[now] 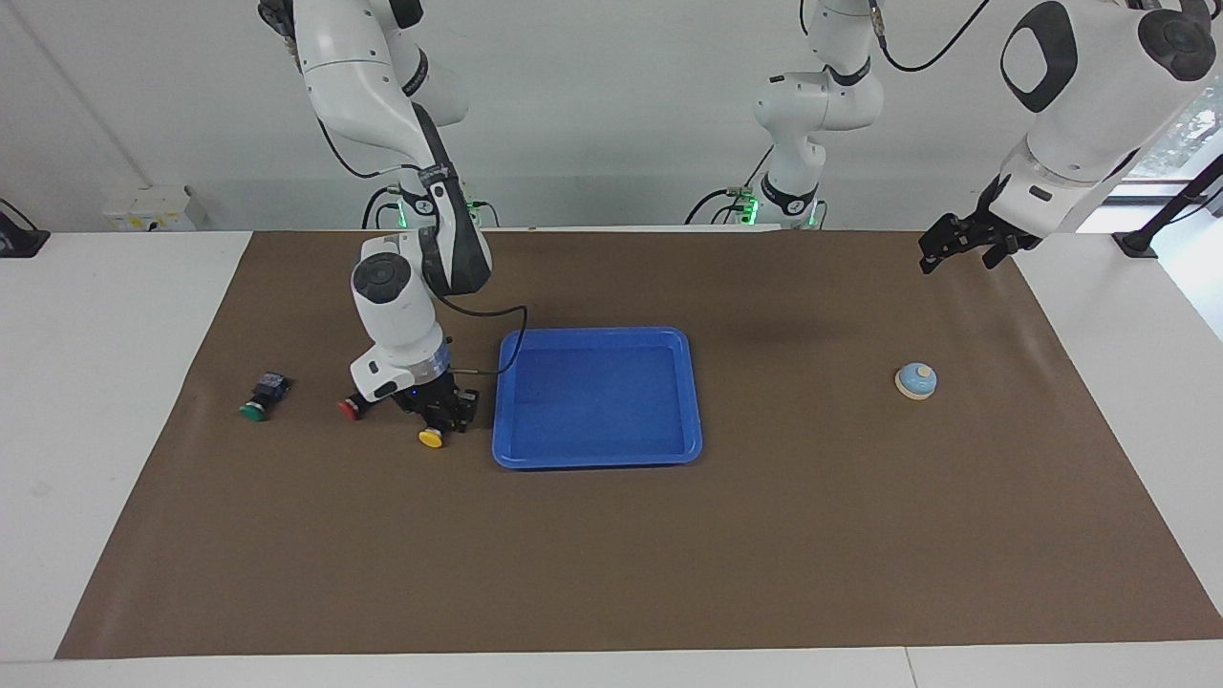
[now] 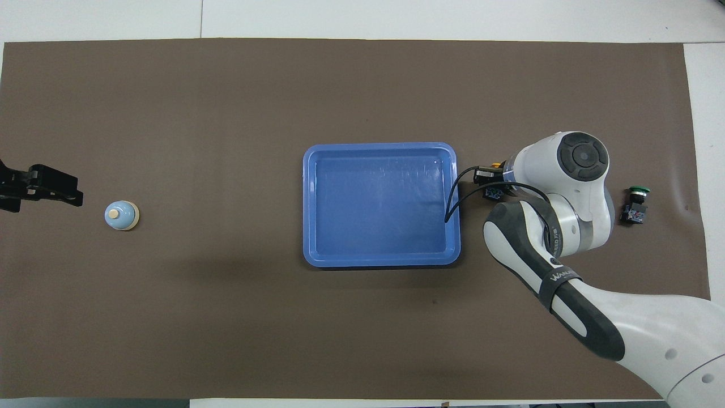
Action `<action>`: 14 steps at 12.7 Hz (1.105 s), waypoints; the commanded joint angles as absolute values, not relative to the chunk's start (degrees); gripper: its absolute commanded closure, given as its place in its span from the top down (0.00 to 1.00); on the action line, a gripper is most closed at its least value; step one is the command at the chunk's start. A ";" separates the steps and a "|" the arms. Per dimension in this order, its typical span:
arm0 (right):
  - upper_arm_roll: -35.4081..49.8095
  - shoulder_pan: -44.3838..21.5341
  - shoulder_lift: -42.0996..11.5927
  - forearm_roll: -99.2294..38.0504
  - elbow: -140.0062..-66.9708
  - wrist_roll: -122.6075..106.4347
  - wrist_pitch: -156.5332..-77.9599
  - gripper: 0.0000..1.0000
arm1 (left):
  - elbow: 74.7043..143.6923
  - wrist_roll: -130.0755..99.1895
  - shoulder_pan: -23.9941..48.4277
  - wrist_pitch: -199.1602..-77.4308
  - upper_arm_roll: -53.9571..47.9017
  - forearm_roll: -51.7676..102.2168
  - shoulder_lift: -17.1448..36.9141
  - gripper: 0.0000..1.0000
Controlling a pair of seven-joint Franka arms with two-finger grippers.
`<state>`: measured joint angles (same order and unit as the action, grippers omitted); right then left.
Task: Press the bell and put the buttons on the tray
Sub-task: 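Reach the right gripper down to the yellow-capped button, then grasp the yellow button with the right gripper and lift it, then carry the yellow button into the blue tray and release it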
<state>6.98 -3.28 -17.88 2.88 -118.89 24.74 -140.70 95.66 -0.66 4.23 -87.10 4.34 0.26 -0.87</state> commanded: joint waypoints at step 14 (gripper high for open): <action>8.17 -15.64 -17.93 -0.35 -106.15 28.39 -124.08 0.00 | 95.89 -0.70 4.57 -87.63 4.75 0.00 -1.23 1.00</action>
